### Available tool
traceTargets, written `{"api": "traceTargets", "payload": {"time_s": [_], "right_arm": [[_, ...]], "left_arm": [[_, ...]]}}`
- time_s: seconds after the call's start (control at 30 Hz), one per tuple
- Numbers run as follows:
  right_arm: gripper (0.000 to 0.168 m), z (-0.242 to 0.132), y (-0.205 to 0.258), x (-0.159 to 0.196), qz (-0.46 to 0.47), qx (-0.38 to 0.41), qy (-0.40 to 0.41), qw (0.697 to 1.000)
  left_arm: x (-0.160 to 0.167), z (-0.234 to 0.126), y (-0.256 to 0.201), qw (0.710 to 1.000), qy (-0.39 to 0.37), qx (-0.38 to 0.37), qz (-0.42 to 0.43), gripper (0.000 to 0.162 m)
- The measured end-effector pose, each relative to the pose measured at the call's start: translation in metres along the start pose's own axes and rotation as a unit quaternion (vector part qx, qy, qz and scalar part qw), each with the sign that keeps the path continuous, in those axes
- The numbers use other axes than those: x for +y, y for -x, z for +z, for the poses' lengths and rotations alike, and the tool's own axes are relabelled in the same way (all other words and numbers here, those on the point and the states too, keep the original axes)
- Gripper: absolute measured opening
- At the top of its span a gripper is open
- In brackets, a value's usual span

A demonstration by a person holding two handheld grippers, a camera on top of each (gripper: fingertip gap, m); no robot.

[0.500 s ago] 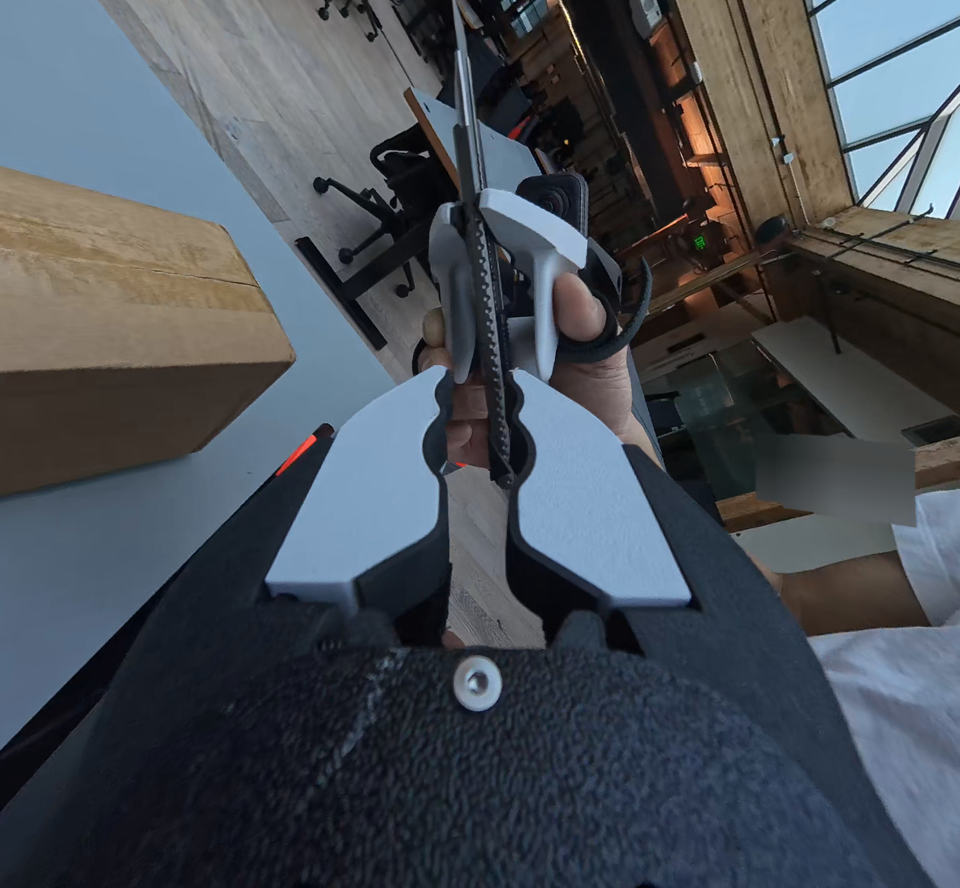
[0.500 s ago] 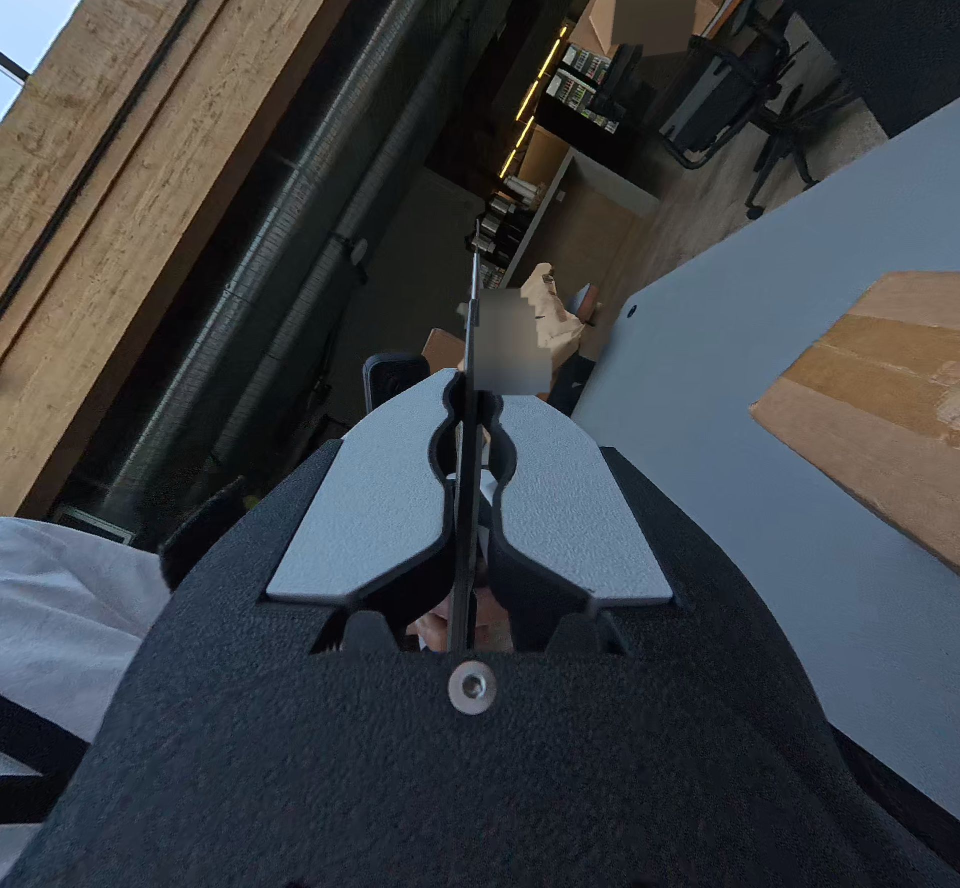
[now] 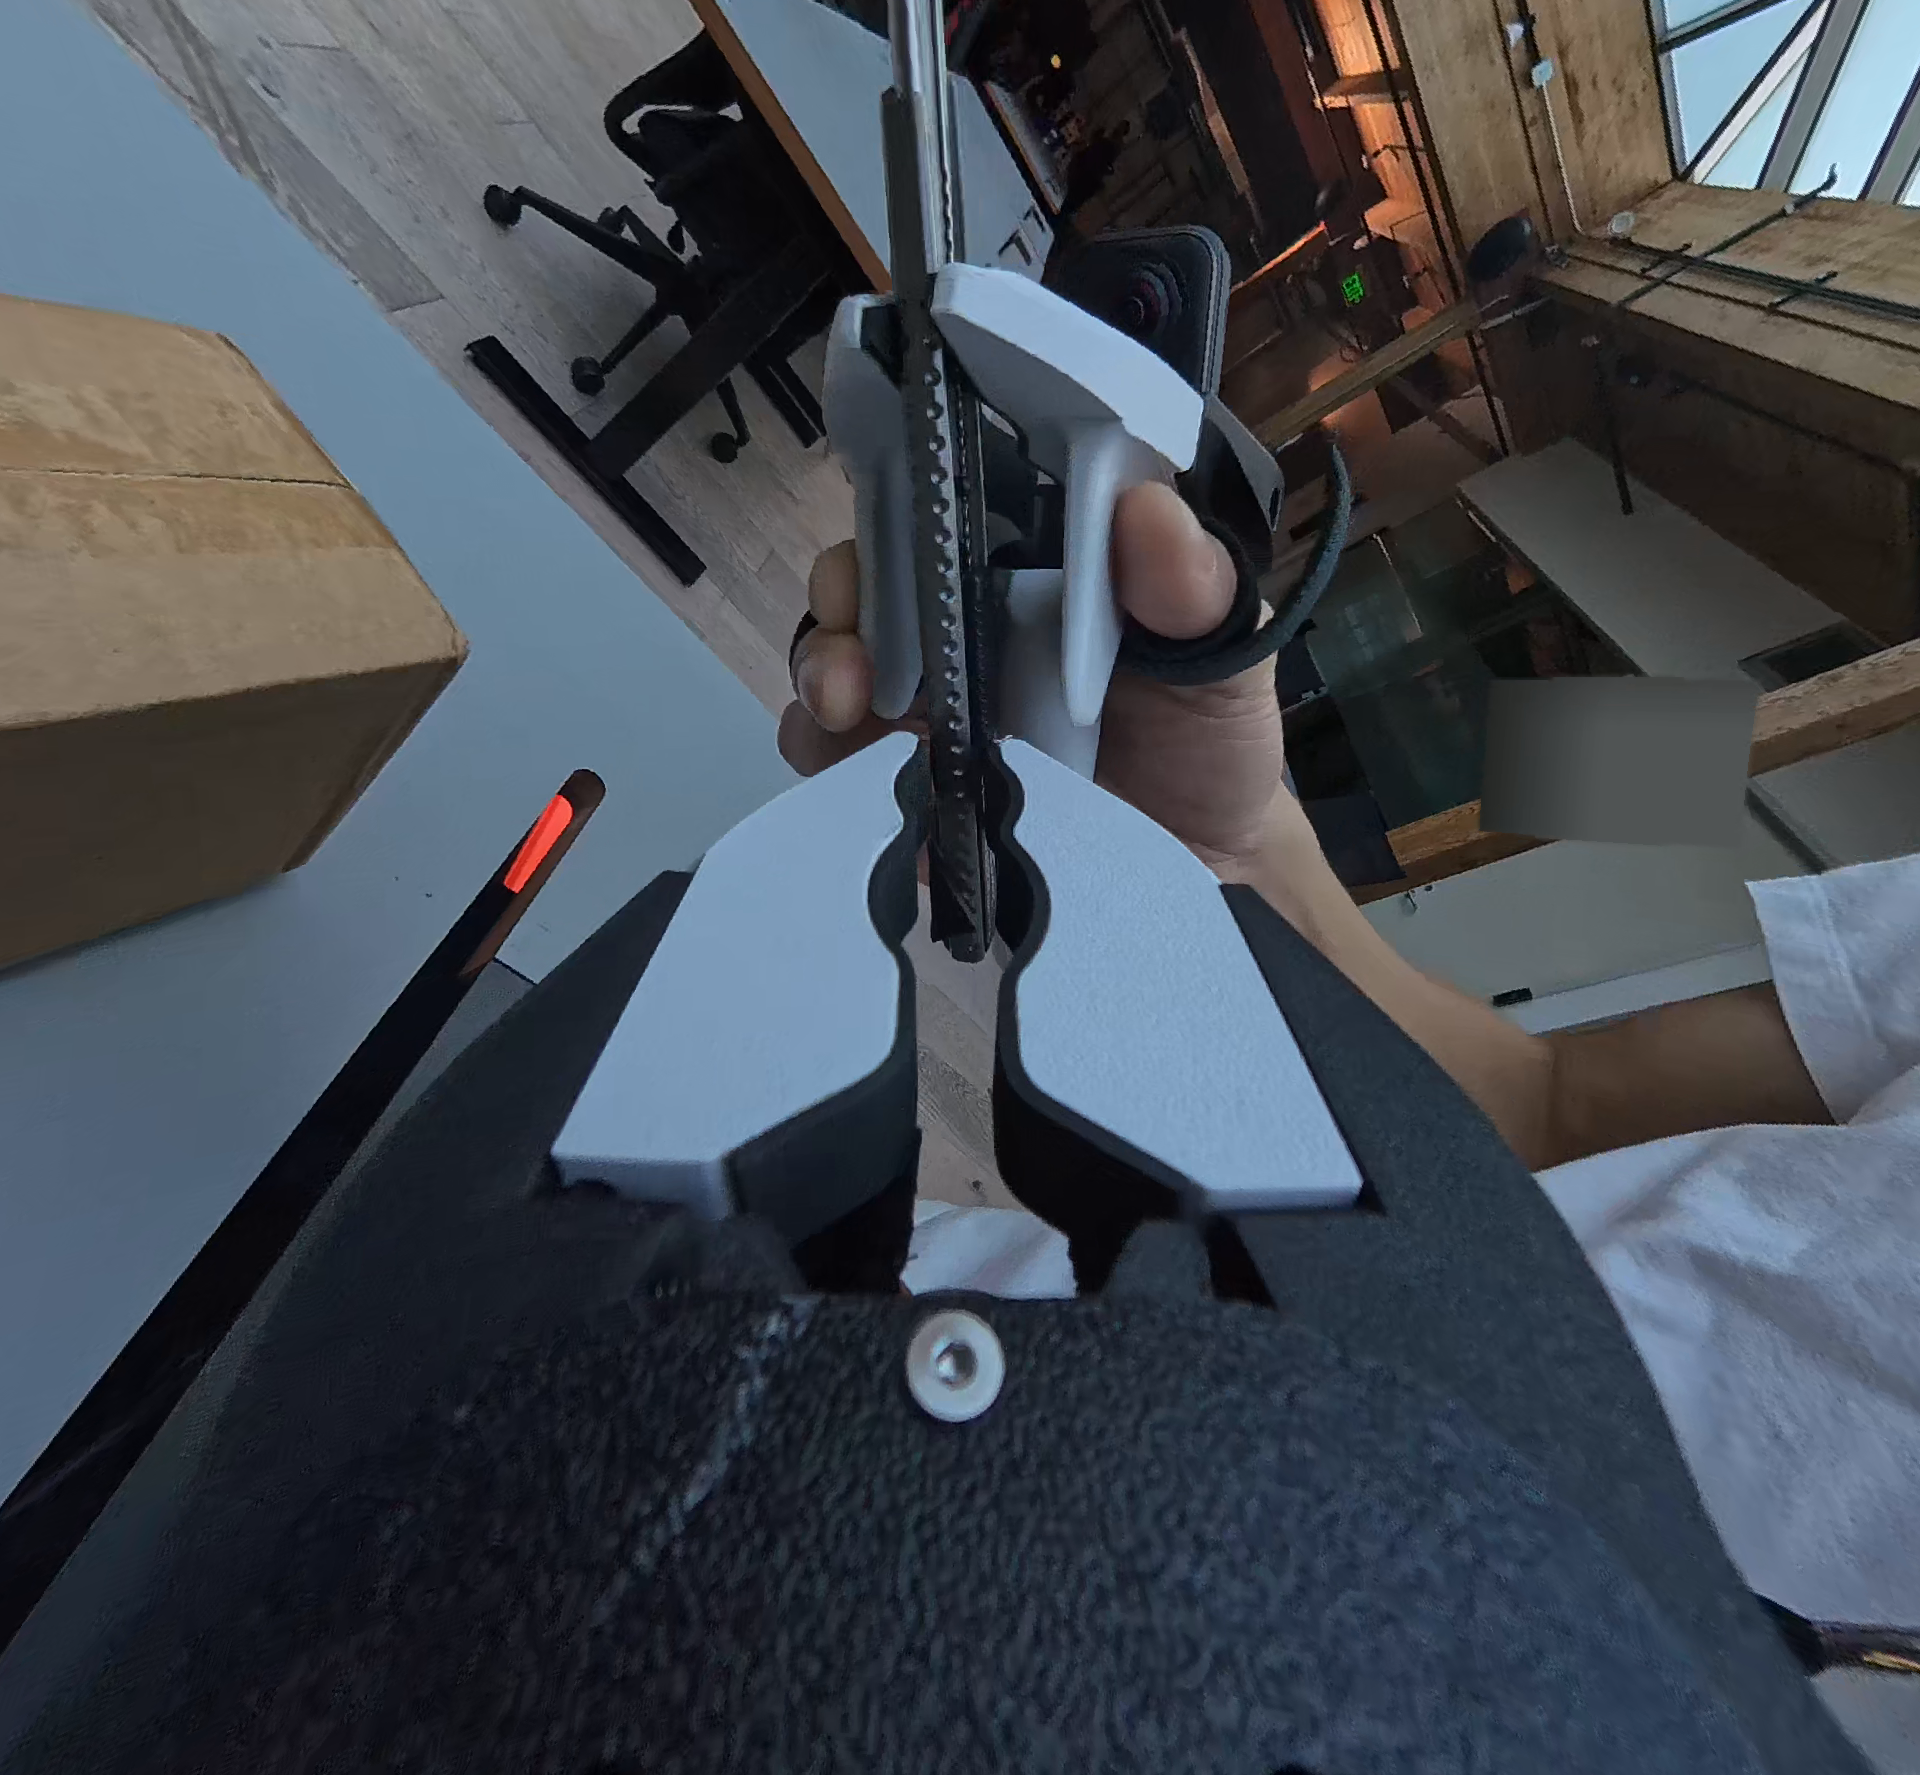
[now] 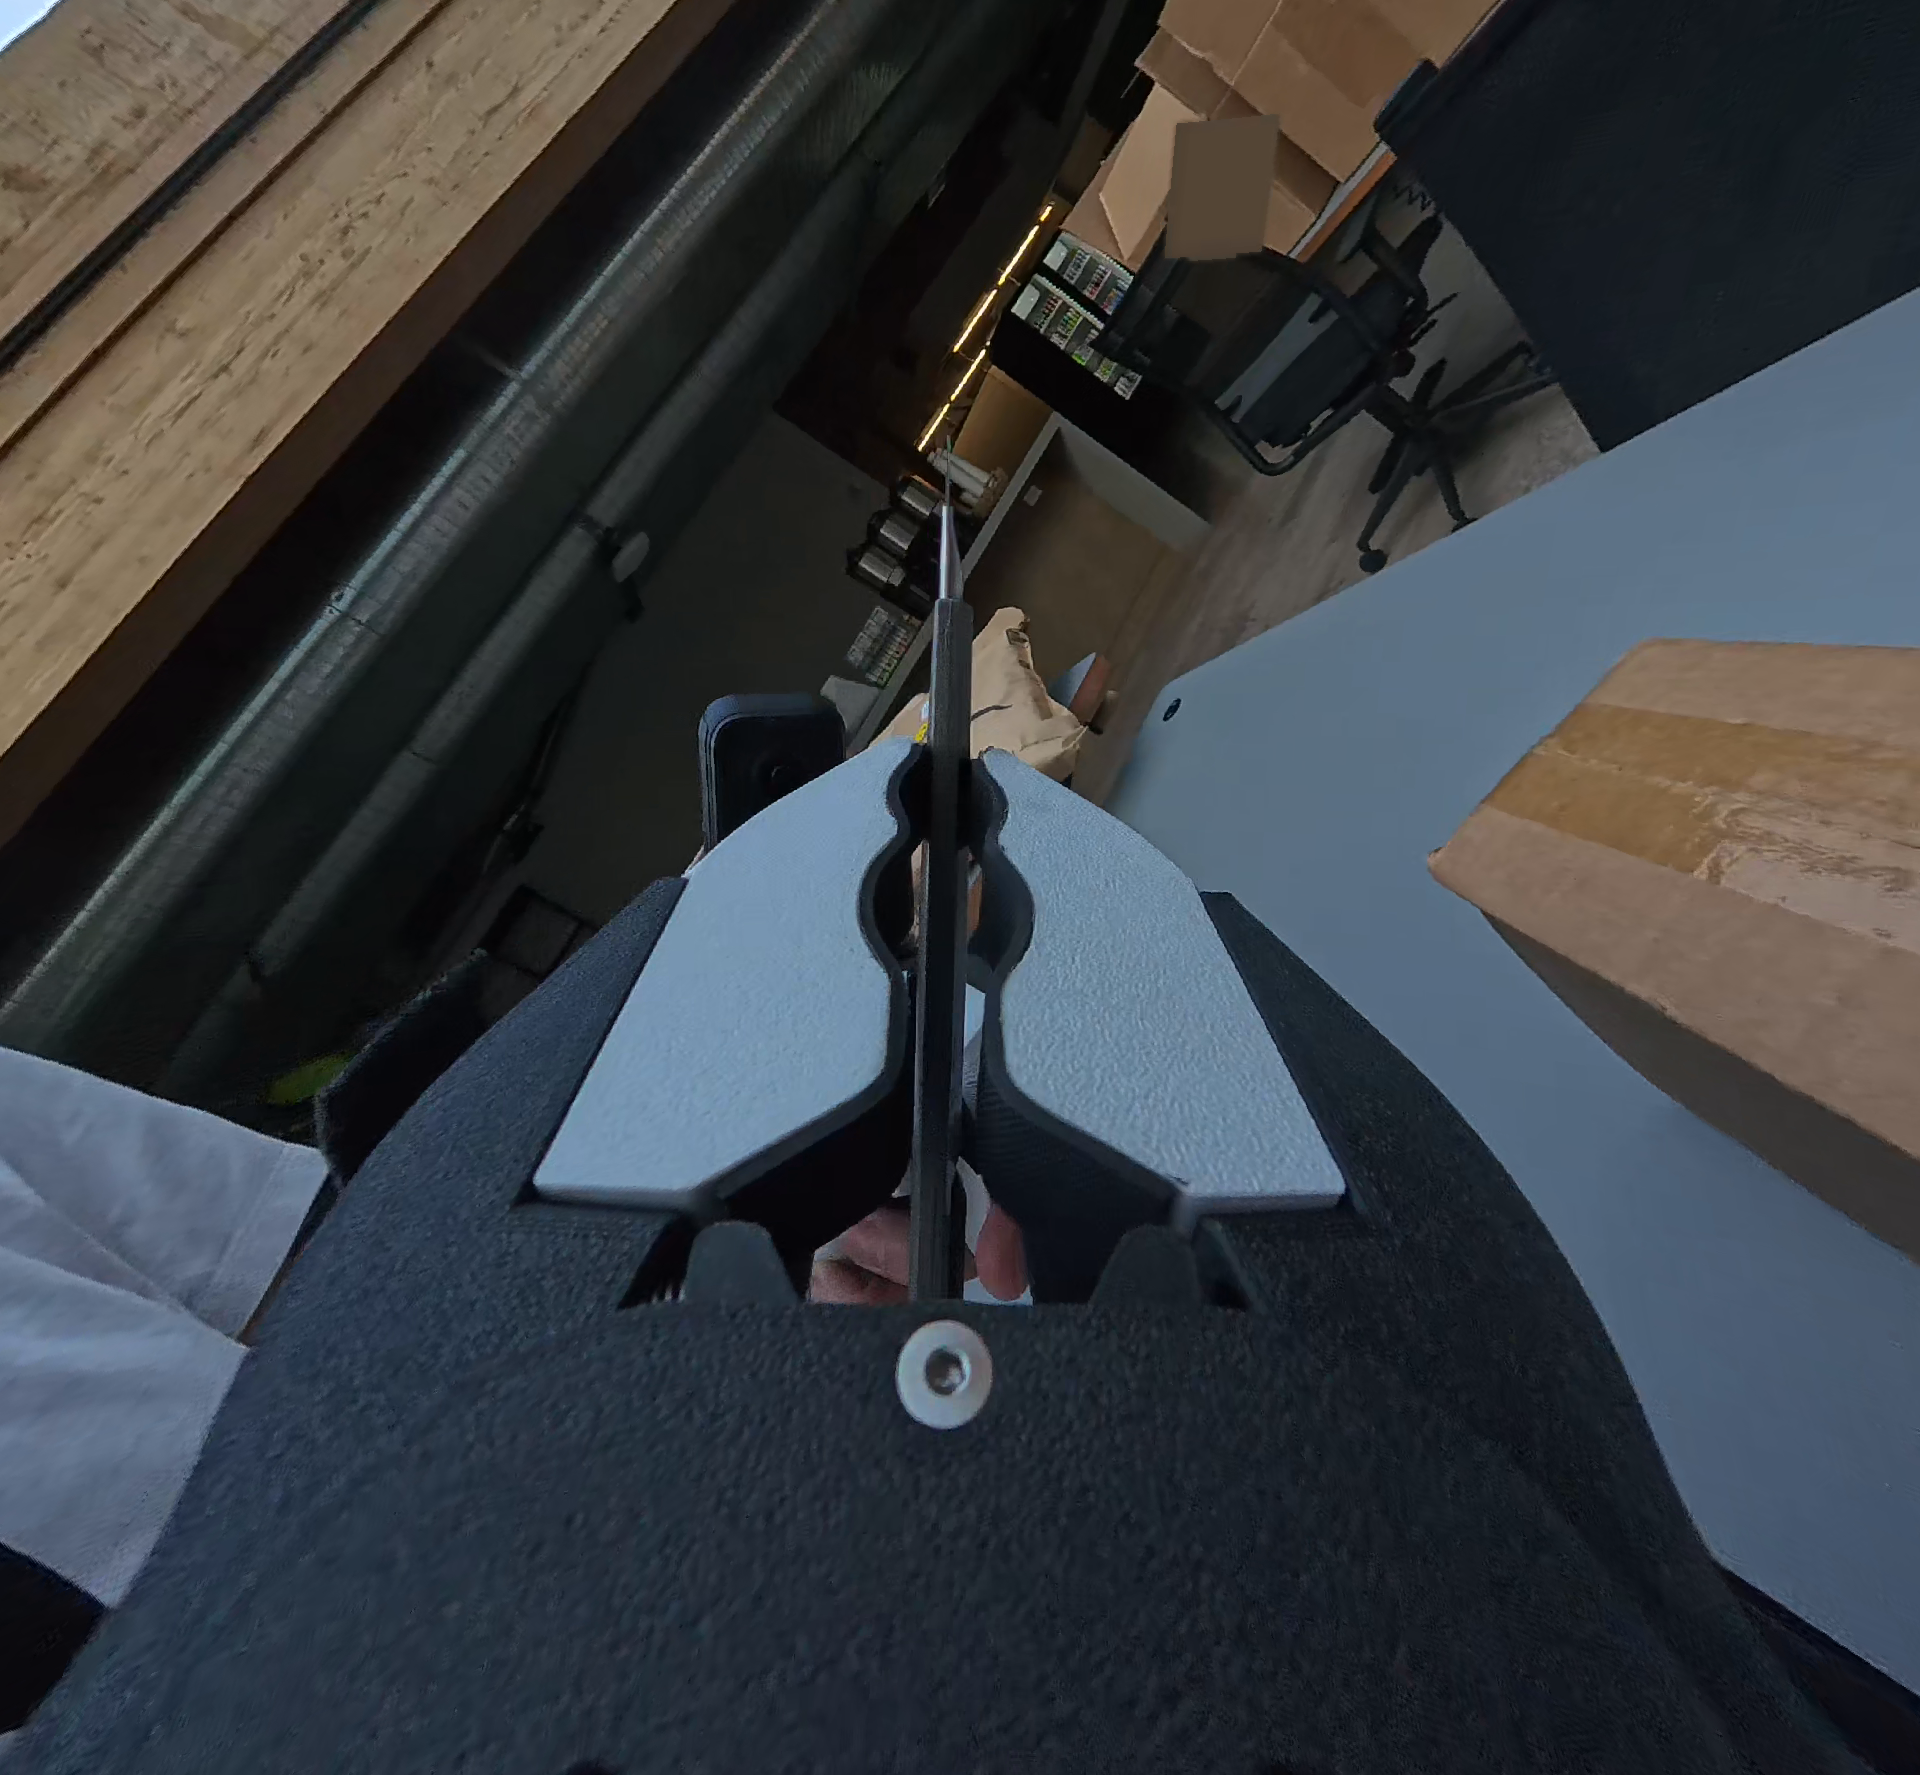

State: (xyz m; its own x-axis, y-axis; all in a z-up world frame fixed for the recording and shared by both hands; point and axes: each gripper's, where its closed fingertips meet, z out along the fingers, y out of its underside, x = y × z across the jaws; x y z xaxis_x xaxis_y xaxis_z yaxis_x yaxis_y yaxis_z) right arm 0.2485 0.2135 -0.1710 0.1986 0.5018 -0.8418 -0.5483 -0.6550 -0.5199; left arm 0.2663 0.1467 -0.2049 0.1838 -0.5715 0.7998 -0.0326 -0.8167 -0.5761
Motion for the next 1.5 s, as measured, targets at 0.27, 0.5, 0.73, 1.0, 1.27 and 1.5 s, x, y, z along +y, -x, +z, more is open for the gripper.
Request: {"api": "traceTargets", "payload": {"time_s": [0.27, 0.5, 0.73, 1.0, 1.27, 1.5], "right_arm": [[0.006, -0.002, 0.007, -0.003, 0.011, -0.021, -0.008, 1.000], [0.022, 0.003, 0.006, -0.014, -0.012, 0.015, 0.000, 1.000], [0.005, -0.002, 0.004, -0.021, 0.003, 0.011, -0.025, 1.000], [0.008, -0.014, 0.001, -0.018, 0.018, 0.018, -0.047, 0.999], [0.004, -0.027, -0.009, -0.011, 0.030, 0.018, -0.029, 0.999], [0.004, -0.036, -0.018, -0.004, -0.014, 0.034, 0.004, 0.999]], "left_arm": [[-0.002, 0.001, -0.006, 0.999, -0.005, 0.034, -0.023, 0.007], [0.001, 0.001, -0.012, 0.999, -0.019, 0.036, -0.030, 0.006], [0.014, 0.008, -0.014, 0.998, -0.009, 0.041, -0.042, 0.007], [0.017, 0.021, -0.016, 0.995, -0.047, 0.050, -0.070, 0.006], [0.029, 0.034, -0.015, 0.997, -0.009, 0.045, -0.063, 0.007], [0.040, 0.048, -0.013, 0.998, 0.031, 0.036, -0.045, 0.019]]}}
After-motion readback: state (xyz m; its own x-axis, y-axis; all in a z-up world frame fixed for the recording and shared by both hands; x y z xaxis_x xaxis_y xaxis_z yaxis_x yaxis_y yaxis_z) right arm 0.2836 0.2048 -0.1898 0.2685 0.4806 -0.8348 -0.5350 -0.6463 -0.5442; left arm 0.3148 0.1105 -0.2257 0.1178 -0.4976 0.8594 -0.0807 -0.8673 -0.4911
